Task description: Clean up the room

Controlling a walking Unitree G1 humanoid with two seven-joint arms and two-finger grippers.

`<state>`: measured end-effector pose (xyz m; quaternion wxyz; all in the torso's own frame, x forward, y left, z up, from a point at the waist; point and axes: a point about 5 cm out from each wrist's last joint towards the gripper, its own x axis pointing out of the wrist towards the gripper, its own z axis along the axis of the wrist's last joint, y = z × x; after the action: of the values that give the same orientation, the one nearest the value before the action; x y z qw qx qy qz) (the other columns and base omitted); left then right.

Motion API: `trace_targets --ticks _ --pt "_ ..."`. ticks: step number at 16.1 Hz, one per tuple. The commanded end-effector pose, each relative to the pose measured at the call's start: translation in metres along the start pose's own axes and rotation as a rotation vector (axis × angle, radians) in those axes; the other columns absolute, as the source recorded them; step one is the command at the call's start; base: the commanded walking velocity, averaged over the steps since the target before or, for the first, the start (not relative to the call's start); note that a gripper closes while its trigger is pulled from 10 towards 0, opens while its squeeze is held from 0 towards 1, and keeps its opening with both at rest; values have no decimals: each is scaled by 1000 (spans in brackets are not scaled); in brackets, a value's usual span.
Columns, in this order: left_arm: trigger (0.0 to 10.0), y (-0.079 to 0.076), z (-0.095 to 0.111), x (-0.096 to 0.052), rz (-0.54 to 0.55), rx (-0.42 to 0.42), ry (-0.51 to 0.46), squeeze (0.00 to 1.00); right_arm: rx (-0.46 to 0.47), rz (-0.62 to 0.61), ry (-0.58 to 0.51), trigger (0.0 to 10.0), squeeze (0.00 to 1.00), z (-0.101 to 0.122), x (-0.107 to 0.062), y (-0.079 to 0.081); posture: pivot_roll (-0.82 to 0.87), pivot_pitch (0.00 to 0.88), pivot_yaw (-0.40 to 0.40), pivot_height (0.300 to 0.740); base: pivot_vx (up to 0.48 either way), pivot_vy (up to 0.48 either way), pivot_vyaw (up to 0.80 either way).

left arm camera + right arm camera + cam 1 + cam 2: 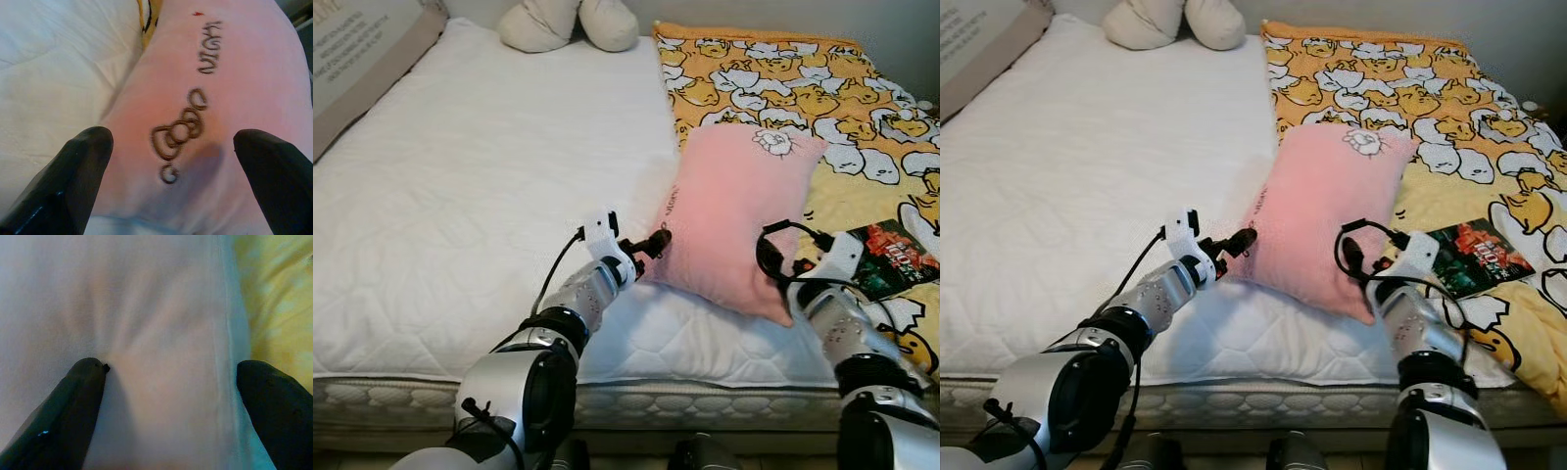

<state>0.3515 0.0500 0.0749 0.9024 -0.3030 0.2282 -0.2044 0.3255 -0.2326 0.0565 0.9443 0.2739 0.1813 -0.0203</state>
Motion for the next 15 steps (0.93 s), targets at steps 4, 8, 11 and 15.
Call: trace_targets --ticks 4,8,11,15 --pt "10000 -14 -4 5 -69 125 42 0 10 119 80 10000 0 -13 5 21 -107 0 -12 695 0 0 0" --pt "5333 -18 -13 6 -81 160 77 0 18 148 82 7451 0 -14 5 26 -111 0 -11 695 0 0 0" --pt "0 -21 -20 6 -82 154 91 0 22 196 80 0 0 -16 2 35 -117 0 -12 695 0 0 0" --pt "0 -32 -33 8 -136 109 129 0 30 282 96 0 0 -20 -3 51 -130 0 -14 695 0 0 0"
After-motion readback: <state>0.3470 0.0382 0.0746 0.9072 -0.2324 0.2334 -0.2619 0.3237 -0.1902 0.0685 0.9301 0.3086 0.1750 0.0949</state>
